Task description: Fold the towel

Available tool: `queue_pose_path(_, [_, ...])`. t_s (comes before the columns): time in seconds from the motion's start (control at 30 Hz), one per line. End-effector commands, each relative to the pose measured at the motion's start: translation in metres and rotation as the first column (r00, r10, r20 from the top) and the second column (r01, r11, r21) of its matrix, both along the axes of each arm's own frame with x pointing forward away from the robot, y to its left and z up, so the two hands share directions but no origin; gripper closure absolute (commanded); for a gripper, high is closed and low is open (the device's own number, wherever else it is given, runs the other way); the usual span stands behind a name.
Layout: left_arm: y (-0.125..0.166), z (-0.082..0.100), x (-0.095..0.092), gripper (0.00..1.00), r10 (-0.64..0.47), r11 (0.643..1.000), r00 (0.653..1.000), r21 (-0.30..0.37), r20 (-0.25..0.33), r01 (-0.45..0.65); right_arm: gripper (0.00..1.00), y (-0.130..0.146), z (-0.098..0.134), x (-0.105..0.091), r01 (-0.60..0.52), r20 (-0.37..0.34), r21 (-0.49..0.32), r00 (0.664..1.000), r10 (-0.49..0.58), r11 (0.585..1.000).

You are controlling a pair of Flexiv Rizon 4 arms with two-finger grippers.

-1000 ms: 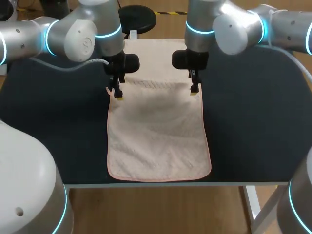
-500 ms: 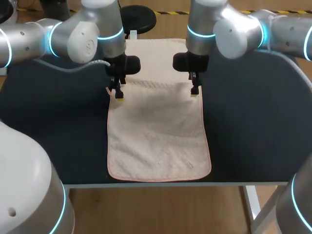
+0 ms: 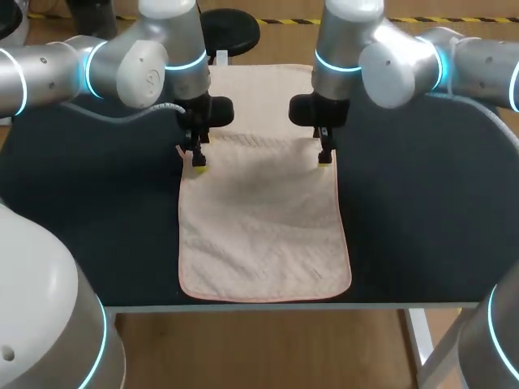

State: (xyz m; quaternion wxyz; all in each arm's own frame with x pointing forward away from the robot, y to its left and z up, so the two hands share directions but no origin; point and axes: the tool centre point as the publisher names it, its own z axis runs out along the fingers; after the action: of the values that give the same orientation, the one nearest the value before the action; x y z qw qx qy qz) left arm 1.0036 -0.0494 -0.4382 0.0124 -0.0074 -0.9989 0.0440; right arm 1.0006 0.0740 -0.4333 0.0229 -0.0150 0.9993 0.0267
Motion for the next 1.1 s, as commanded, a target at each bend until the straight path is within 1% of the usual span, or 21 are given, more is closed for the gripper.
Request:
queue_pose_path(0.03, [-0.001,-0.003,0.004,0.00,0.002,1.000,1.000,0.005,-0.005,-0.002,0.00,0.001,-0.004,0.001,0.002,-0.002,-0.007,1.000,-0.002,1.000])
queue_pose_path(0.27, [0.000,-0.003,0.004,0.00,0.001,1.000,1.000,0.006,-0.002,-0.001,0.00,0.000,-0.009,0.000,0.011,-0.006,-0.018,1.000,-0.011,1.000])
queue_pose_path(0.53, [-0.002,-0.008,0.001,0.00,-0.011,1.000,1.000,0.003,-0.005,0.011,0.00,-0.002,-0.013,-0.001,0.027,-0.009,-0.018,1.000,-0.027,0.999])
queue_pose_path(0.6, [-0.002,-0.009,0.000,0.16,-0.013,1.000,1.000,0.003,-0.007,0.013,0.00,-0.002,-0.014,-0.001,0.030,-0.011,-0.018,1.000,-0.030,0.999])
queue_pose_path(0.63, [-0.001,-0.010,0.000,0.46,-0.013,1.000,1.000,0.003,-0.008,0.013,0.10,-0.002,-0.014,-0.001,0.031,-0.011,-0.018,0.999,-0.031,0.999])
queue_pose_path(0.67, [-0.001,-0.011,0.000,0.59,-0.012,1.000,1.000,0.003,-0.009,0.012,0.52,-0.002,-0.014,-0.001,0.032,-0.012,-0.018,0.999,-0.032,0.999])
queue_pose_path(0.7, [-0.001,-0.011,0.000,0.72,-0.011,1.000,1.000,0.004,-0.010,0.011,0.64,-0.002,-0.014,-0.001,0.033,-0.012,-0.018,0.999,-0.033,0.999])
queue_pose_path(0.73, [-0.001,-0.012,0.000,1.00,-0.010,1.000,1.000,0.005,-0.011,0.010,1.00,-0.003,-0.015,-0.001,0.035,-0.012,-0.018,0.999,-0.035,0.999])
queue_pose_path(0.9, [-0.001,-0.012,-0.001,1.00,-0.004,1.000,1.000,0.008,-0.012,0.004,1.00,-0.005,-0.014,-0.001,0.048,-0.004,-0.021,0.999,-0.048,0.999])
queue_pose_path(1.1, [0.000,-0.003,-0.003,1.00,0.003,1.000,1.000,0.002,-0.001,-0.003,1.00,-0.009,-0.010,-0.003,0.063,-0.001,-0.020,0.998,-0.063,0.998])
